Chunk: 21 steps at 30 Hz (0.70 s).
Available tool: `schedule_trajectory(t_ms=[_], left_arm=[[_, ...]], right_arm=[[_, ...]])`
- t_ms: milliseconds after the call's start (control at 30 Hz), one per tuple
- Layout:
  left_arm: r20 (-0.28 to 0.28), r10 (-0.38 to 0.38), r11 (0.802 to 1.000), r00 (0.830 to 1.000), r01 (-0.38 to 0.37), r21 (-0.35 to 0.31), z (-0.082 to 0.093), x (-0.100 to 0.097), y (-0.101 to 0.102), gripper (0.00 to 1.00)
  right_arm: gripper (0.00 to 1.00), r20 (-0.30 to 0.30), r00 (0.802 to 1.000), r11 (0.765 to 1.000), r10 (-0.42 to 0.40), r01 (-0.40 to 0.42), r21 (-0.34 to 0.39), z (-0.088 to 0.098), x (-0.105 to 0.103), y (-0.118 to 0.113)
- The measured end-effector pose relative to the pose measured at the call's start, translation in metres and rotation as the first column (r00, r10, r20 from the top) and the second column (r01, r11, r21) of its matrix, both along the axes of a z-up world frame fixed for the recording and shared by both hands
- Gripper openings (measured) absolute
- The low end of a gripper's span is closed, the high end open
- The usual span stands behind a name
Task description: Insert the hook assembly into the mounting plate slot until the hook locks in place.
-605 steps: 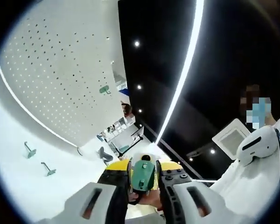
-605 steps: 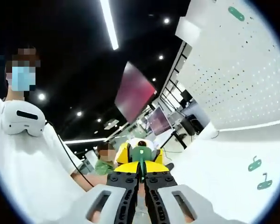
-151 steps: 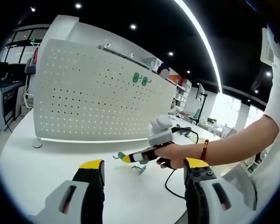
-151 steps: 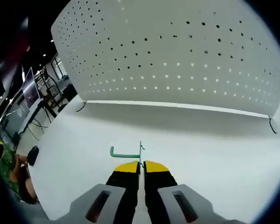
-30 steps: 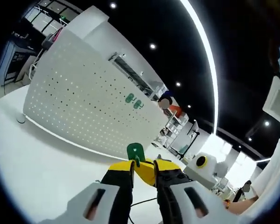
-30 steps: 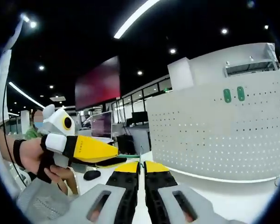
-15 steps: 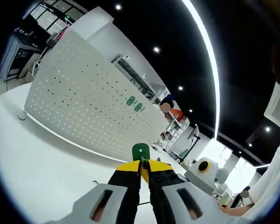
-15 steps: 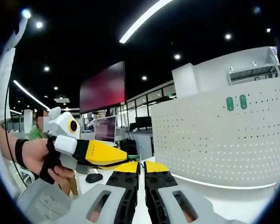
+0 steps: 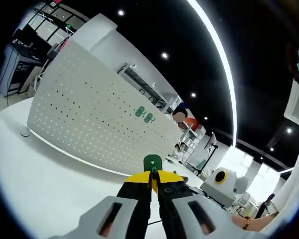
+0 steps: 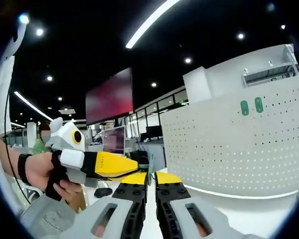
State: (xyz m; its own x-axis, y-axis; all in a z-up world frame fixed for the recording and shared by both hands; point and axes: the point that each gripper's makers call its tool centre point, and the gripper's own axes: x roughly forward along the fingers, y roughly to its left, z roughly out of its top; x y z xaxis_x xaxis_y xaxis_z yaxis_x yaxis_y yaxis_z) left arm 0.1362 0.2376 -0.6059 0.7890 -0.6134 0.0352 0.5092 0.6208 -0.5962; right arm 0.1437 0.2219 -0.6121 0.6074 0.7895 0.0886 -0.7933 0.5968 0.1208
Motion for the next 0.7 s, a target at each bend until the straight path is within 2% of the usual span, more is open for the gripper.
schedule_trajectory(t_ms=[233, 300, 400, 467, 700], left_arm=[[0.042, 0.010, 0.999, 0.999, -0.012, 0.052, 0.004, 0.005, -0.007, 0.03], [0.054, 0.010, 0.997, 0.999, -0.015, 0.082, 0.004, 0.006, -0.009, 0.03], [0.072, 0.023, 0.995, 0.997, -0.029, 0.092, 0.006, 0.012, -0.012, 0.03], [0.071, 0.061, 0.993, 0.996, -0.068, 0.100, 0.006, 0.017, -0.010, 0.03], [0.110, 0.074, 0.986, 0.991, -0.089, 0.143, 0.012, 0.025, -0.023, 0.03]], right_arm=[[0.06, -0.032, 0.999, 0.999, -0.031, 0.031, 0.011, -0.002, 0.002, -0.014], [0.08, -0.043, 0.998, 0.999, -0.040, 0.040, -0.002, -0.005, 0.003, -0.018], [0.08, -0.067, 0.995, 0.998, -0.068, 0.067, -0.016, -0.009, 0.006, -0.030], [0.07, -0.069, 0.995, 0.997, -0.078, 0.077, -0.015, -0.010, 0.004, -0.037], [0.08, -0.069, 0.991, 0.992, -0.119, 0.116, -0.046, -0.014, 0.001, -0.061]])
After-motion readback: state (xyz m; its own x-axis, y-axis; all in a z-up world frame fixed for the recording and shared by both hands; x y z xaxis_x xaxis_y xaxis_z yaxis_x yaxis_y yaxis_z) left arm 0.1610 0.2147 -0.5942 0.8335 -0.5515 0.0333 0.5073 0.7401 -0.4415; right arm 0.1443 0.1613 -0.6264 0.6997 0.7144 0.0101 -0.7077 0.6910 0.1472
